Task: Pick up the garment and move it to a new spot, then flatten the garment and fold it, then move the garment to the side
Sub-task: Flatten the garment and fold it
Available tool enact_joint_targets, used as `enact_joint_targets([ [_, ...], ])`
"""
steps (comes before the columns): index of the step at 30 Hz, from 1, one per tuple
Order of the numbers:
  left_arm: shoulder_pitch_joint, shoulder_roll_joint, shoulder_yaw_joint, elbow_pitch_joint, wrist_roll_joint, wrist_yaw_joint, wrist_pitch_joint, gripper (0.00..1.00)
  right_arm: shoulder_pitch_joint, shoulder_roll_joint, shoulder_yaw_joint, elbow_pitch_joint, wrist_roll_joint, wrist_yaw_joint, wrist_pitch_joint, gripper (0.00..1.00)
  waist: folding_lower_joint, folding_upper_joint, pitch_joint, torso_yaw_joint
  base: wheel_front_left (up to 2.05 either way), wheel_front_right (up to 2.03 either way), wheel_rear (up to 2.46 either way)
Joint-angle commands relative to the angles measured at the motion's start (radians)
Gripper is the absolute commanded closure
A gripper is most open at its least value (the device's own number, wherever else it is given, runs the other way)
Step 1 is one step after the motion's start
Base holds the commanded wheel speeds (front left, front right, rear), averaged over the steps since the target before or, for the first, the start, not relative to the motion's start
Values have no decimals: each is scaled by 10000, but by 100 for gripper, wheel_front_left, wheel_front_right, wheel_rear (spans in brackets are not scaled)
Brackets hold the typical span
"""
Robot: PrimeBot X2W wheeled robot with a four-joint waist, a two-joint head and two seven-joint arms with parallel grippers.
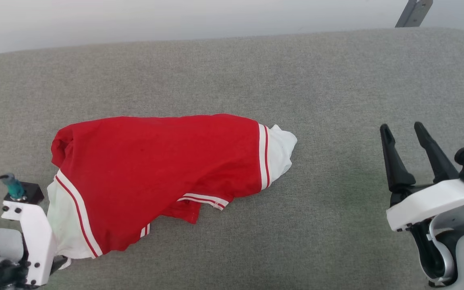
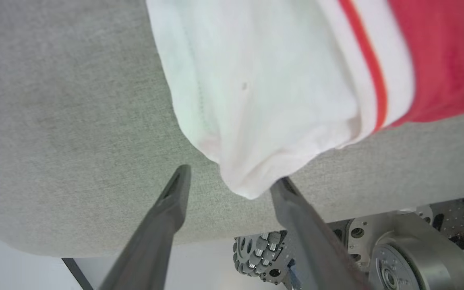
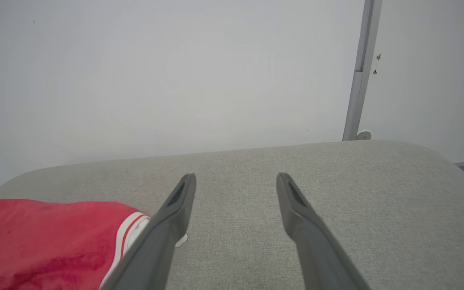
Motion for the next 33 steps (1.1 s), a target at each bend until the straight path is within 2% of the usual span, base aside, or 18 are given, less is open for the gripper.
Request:
enact_joint_targets([
  [1, 23, -21, 73, -2, -97, 13, -61, 0, 103, -30, 14, -10, 62, -5, 25, 0, 0, 0, -27, 9, 0, 0, 0],
  [8, -270, 128, 595, -166, -356, 295, -199, 0, 261, -90, -5, -106, 135, -4, 178, 0, 0, 0, -114, 126, 0, 0, 0],
  [11, -488, 63, 690, -2, -325, 269, -377, 0, 159, -120, 51, -185, 147, -4, 252, 0, 0, 0, 11, 129, 0, 0, 0],
  [24, -1024, -1304, 711, 2471, -916, 472, -663, 0, -166, -216, 235, -431, 108, -4, 582, 0, 0, 0, 605, -155, 0, 0, 0],
  [28, -1018, -1701, 545, 3157, -989, 353, -624, 0, -195, -336, 423, -385, 224, -4, 919, 0, 0, 0, 675, -112, 0, 0, 0],
  [29, -1065, -1775, 500, 3239, -992, 233, -646, 100, -217, -416, 499, -358, 237, -5, 1040, 0, 0, 0, 696, -72, 0, 0, 0],
  [33, -1379, -2032, 353, 3472, -888, -56, -800, 100, -393, -753, 1086, -81, 604, -4, 1857, 0, 0, 0, 760, 140, 0, 0, 0],
])
